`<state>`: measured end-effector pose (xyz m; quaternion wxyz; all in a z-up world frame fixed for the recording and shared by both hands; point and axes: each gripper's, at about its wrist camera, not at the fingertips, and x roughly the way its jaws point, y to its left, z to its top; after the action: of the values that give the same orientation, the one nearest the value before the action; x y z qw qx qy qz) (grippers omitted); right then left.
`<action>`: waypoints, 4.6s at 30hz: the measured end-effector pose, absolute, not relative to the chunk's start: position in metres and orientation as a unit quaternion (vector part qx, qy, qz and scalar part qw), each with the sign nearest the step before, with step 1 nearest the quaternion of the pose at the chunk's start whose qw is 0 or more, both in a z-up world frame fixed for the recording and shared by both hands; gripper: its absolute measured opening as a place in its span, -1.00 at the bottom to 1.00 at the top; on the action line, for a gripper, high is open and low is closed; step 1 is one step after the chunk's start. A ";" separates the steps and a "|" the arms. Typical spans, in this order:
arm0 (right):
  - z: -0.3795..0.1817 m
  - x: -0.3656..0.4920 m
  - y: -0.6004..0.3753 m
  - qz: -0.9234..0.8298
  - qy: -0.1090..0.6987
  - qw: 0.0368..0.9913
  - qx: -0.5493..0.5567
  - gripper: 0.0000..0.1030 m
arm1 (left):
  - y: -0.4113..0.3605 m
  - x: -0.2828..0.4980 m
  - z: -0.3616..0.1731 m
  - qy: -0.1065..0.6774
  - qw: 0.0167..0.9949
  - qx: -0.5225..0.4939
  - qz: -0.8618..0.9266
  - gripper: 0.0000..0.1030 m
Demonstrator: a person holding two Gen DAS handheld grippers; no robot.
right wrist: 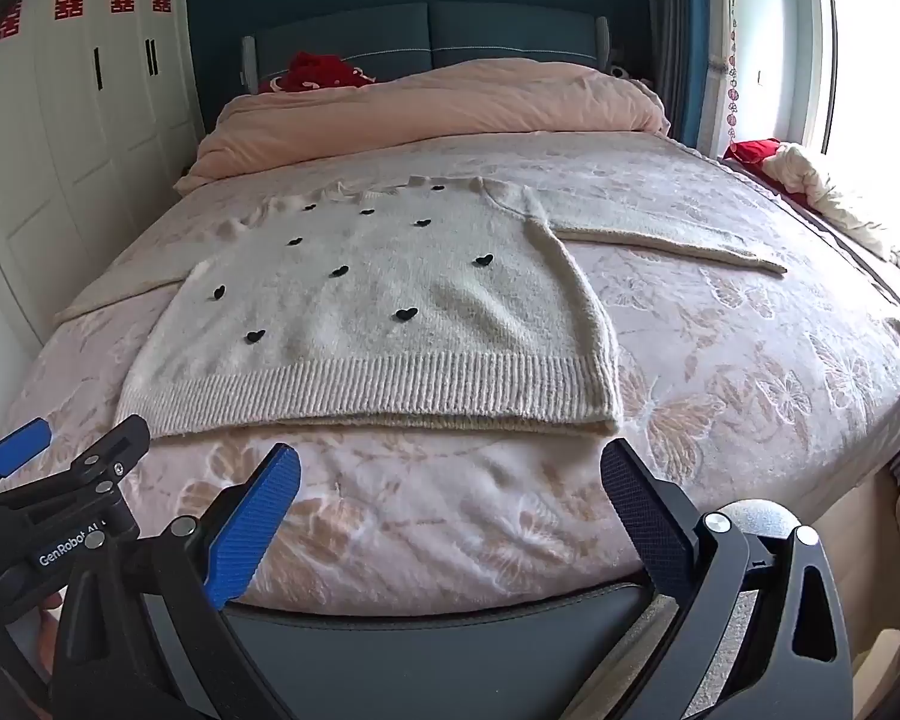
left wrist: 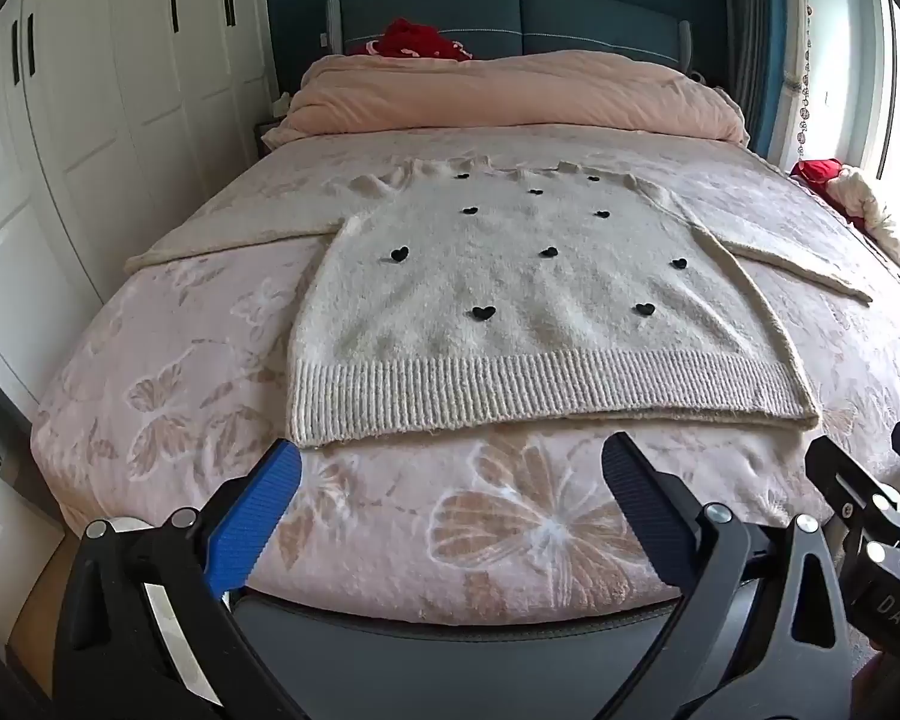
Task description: Fold small clothes
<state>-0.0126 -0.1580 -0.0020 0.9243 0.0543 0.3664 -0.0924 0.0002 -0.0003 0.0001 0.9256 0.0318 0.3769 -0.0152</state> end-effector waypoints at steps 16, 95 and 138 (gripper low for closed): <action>0.003 -0.014 -0.154 -0.094 0.362 0.926 0.049 0.90 | -0.002 -0.002 0.010 0.366 0.930 0.038 -0.007 0.91; 0.000 -0.012 -0.152 -0.087 0.363 0.926 0.047 0.90 | -0.004 -0.002 0.003 0.363 0.931 0.046 0.004 0.91; -0.108 0.231 -0.664 -0.334 0.308 0.798 0.396 0.21 | -0.029 0.146 -0.048 0.455 0.891 0.005 -0.011 0.91</action>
<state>0.2313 -0.6639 -0.1081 0.7978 0.3964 0.3084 -0.3335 0.1457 -0.0286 -0.0481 0.8906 0.0050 0.4546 -0.0113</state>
